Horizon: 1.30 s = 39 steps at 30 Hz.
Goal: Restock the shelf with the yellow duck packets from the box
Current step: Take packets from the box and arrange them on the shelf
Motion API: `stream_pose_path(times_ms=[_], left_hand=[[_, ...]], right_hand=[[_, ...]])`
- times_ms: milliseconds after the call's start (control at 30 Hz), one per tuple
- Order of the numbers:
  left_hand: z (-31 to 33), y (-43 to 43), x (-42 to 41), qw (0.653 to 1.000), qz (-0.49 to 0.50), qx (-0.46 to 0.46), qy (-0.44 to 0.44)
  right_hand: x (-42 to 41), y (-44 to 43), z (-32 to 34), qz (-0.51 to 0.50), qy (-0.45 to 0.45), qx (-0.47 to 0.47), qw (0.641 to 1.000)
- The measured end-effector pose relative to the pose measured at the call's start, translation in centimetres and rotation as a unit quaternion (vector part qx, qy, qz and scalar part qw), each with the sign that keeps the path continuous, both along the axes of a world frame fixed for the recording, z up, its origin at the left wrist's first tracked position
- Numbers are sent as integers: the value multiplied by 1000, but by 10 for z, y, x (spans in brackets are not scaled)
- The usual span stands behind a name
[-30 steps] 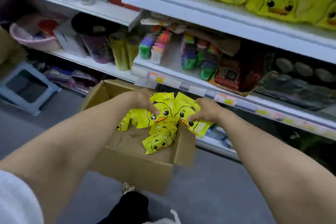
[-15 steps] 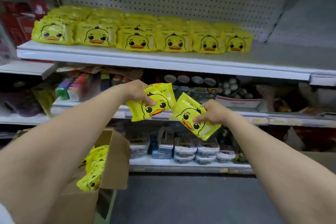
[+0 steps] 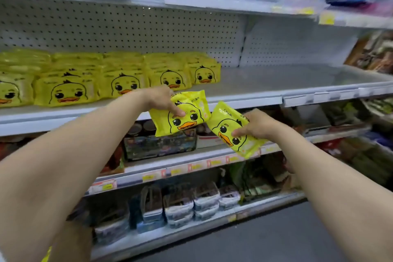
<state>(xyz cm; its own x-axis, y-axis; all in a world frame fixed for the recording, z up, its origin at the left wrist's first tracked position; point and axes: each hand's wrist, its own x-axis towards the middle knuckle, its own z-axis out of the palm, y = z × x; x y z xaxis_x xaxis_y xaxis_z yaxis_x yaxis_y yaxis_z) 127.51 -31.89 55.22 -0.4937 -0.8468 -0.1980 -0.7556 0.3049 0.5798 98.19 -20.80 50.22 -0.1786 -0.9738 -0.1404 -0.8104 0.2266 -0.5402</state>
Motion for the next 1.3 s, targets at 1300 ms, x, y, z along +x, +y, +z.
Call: stream_pose_path(times_ms=[1300], left_hand=[[34,-206,-209,993,30,-56,-96]], right_hand=[[-227,-268,64,191,24,89,977]])
